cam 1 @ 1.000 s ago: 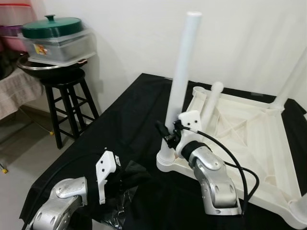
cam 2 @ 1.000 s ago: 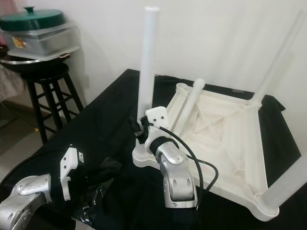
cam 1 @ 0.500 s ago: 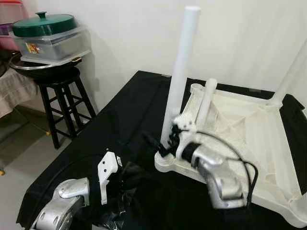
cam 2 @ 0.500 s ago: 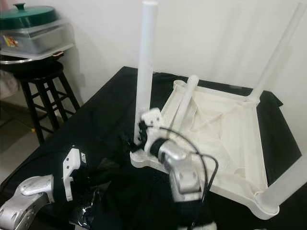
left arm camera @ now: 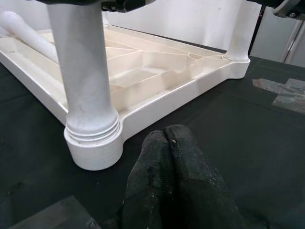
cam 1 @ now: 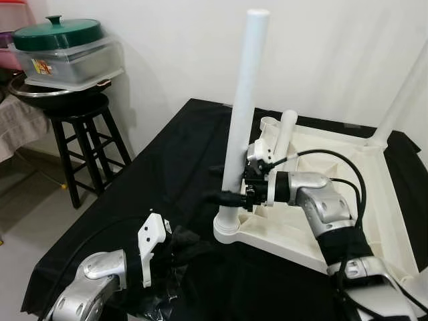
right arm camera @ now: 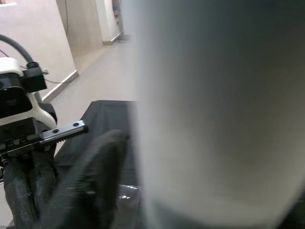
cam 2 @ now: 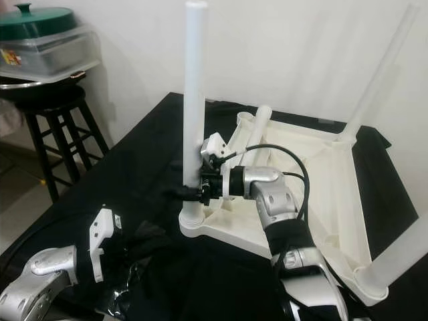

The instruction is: Building children table

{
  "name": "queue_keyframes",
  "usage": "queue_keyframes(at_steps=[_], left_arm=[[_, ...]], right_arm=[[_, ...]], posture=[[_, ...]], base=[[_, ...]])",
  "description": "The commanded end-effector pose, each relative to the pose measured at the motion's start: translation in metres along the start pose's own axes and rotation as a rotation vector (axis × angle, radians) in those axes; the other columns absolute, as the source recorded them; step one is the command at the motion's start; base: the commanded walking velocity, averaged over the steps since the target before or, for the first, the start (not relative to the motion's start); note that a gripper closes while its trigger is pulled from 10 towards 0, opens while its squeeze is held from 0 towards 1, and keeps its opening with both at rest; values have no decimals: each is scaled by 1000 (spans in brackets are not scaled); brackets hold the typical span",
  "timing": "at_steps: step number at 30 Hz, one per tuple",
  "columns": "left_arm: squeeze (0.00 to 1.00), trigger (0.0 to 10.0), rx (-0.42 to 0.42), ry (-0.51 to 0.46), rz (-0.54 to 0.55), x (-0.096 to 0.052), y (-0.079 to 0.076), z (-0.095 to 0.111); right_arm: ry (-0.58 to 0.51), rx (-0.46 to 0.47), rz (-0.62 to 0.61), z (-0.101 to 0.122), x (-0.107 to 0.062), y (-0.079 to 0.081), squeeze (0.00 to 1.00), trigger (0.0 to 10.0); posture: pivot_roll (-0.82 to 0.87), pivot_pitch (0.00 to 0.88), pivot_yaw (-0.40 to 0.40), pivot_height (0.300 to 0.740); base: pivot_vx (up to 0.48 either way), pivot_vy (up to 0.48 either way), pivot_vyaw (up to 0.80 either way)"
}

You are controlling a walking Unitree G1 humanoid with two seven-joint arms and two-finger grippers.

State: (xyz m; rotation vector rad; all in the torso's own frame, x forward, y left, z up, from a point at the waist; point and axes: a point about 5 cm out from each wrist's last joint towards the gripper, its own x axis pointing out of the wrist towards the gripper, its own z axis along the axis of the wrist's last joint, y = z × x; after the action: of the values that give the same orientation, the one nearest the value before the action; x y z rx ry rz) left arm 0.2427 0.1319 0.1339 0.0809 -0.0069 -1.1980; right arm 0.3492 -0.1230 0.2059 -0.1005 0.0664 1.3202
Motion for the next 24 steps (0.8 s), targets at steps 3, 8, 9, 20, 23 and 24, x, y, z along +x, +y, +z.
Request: queue_keyframes(at_steps=[3, 8, 9, 20, 23, 24], left_arm=[[0, 10000, -3, 6, -5, 0, -2, -2], [0, 10000, -4, 5, -5, 0, -1, -1], [0, 10000, -4, 5, -5, 0, -1, -1], [0, 10000, -4, 6, -3, -4, 3, -1], [0, 10000, -4, 7, -1, -5, 5, -1], [0, 10000, -5, 9, -1, -4, 6, -1]], right_arm=[[-35, -4, 22, 1, 1, -1, 0, 0], [-27, -32, -81, -10, -6, 0, 0, 0], [-27, -32, -81, -10, -6, 0, 0, 0], [35, 149, -942, -58, 19, 42, 0, 0], [40, 157, -953, -57, 23, 48, 0, 0], [43, 187, -935, -60, 23, 47, 0, 0]], posture=[[-50, 0, -60, 740], [-64, 0, -54, 740], [-64, 0, -54, 740], [-93, 0, -47, 740], [-119, 0, -20, 740], [-93, 0, -40, 740]], base=[[0, 0, 0], [0, 0, 0], [0, 0, 0], [0, 0, 0], [0, 0, 0], [0, 0, 0]])
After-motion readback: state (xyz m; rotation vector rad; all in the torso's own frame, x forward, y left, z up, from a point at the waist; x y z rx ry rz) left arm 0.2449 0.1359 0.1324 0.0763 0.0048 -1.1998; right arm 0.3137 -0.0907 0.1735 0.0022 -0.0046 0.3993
